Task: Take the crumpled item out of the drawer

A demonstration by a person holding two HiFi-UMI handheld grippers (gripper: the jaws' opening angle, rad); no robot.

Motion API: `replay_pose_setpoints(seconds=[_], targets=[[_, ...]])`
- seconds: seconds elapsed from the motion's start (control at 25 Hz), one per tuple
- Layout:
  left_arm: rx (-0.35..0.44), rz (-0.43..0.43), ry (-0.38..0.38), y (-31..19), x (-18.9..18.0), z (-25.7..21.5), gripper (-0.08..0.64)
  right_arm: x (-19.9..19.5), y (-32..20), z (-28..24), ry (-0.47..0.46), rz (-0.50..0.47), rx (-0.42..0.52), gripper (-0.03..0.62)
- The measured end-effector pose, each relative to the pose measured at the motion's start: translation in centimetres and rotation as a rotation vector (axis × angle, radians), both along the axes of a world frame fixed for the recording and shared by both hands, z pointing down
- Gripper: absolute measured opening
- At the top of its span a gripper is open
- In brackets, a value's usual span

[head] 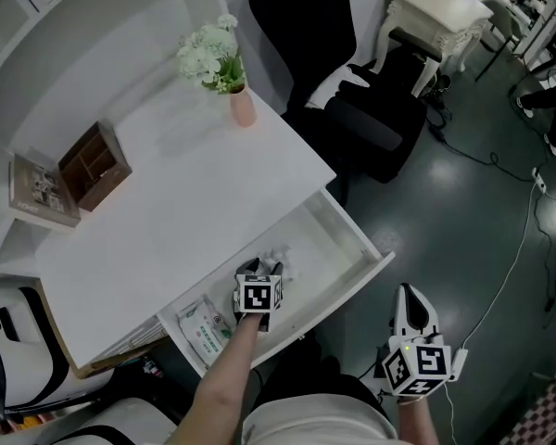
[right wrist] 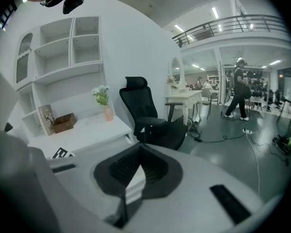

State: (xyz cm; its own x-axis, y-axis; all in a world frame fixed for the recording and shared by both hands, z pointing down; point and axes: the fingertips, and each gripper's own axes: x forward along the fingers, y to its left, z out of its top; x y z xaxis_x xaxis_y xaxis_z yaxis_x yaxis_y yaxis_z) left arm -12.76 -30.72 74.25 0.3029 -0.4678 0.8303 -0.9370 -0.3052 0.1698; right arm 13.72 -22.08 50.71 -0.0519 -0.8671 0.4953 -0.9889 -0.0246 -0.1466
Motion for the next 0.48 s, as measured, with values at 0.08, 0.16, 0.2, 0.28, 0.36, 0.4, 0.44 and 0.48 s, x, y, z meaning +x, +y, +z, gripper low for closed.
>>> replay_pose_setpoints(seconds=[0.08, 0.16, 0.2, 0.28, 0.36, 0.4, 0.44, 0.48], targets=[[0.002, 0.006, -0.006, 0.02, 0.05, 0.30, 0.225, 0.07, 0.04, 0.13, 0.000, 0.003, -0.002, 0.002], [0.004, 0.016, -0.015, 0.02, 0.19, 0.47, 0.224, 0.09, 0.05, 0.29, -0.001, 0.006, -0.006, 0.002], [0.003, 0.020, -0.019, 0.02, 0.24, 0.46, 0.221, 0.05, 0.05, 0.34, -0.002, 0.007, -0.007, 0.002], [-0.001, 0.024, -0.025, 0.06, 0.30, 0.39, 0.213, -0.14, 0.01, 0.30, -0.002, 0.006, -0.008, 0.002], [-0.004, 0.032, -0.034, 0.15, 0.49, 0.36, 0.191, -0.33, 0.02, 0.22, -0.002, 0.005, -0.007, 0.002], [-0.002, 0.037, -0.041, 0.18, 0.65, 0.28, 0.179, -0.38, 0.07, 0.19, -0.001, 0.005, -0.007, 0.002], [0.000, 0.041, -0.045, 0.20, 0.85, 0.17, 0.167, -0.40, 0.14, 0.17, -0.001, 0.005, -0.006, 0.002], [0.002, 0.043, -0.047, 0.21, 1.01, 0.09, 0.155, -0.40, 0.23, 0.16, 0.000, 0.007, -0.006, 0.002]])
